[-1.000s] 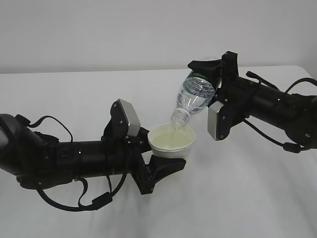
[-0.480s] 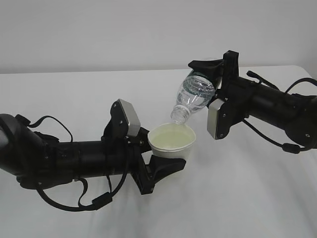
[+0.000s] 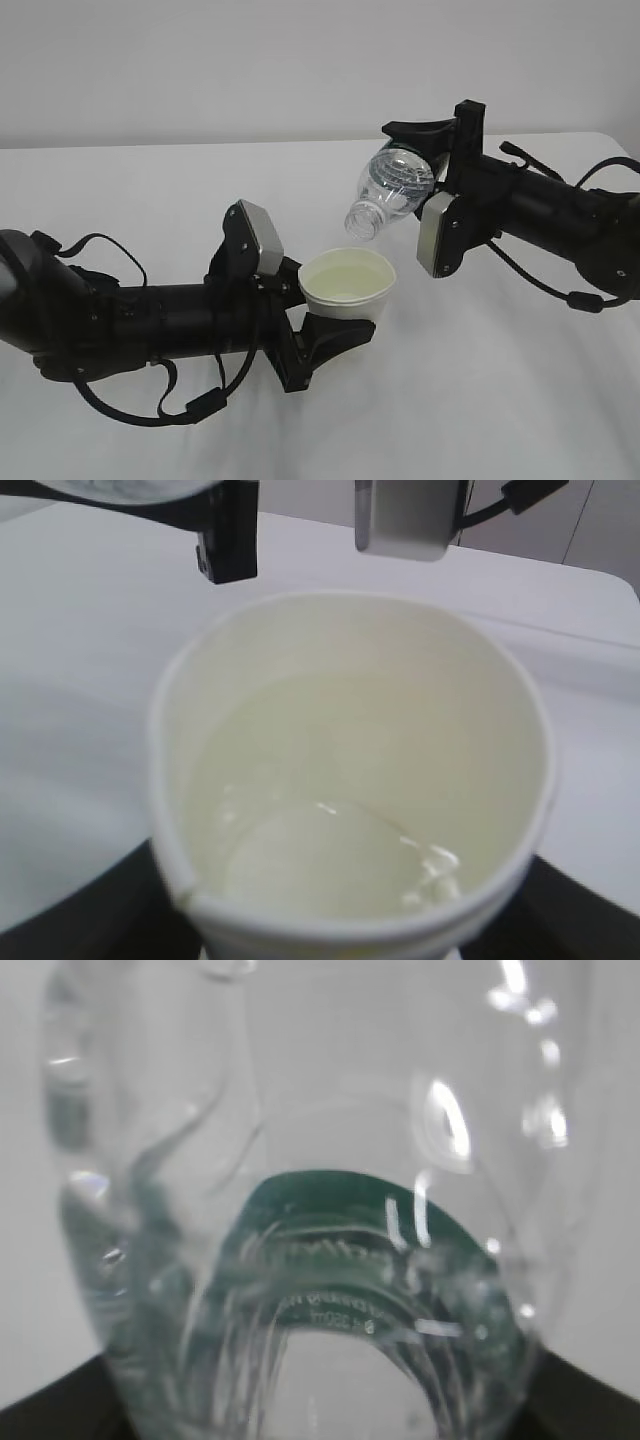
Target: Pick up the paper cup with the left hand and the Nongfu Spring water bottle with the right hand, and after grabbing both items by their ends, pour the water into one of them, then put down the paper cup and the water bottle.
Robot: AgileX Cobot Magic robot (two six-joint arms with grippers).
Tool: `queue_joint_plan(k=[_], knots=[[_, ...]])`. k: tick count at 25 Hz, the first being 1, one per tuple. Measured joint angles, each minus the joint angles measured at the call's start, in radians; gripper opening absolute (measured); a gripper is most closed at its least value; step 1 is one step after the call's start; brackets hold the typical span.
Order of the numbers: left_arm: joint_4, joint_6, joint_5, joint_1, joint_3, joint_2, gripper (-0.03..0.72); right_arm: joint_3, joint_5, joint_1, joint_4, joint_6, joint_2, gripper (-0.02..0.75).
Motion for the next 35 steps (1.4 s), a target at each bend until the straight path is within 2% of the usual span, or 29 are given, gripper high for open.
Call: queue_joint_plan(k=[25,35], knots=[[0.000,0.000,0.000,0.000,0.000,0.000,0.483,0.000,0.000,0.000,0.004,0.272,0.000,0.466],[0.000,0.000,0.000,0.000,0.000,0.000,0.483,0.000,0.000,0.000,0.048,0.387,0.000,0.466]])
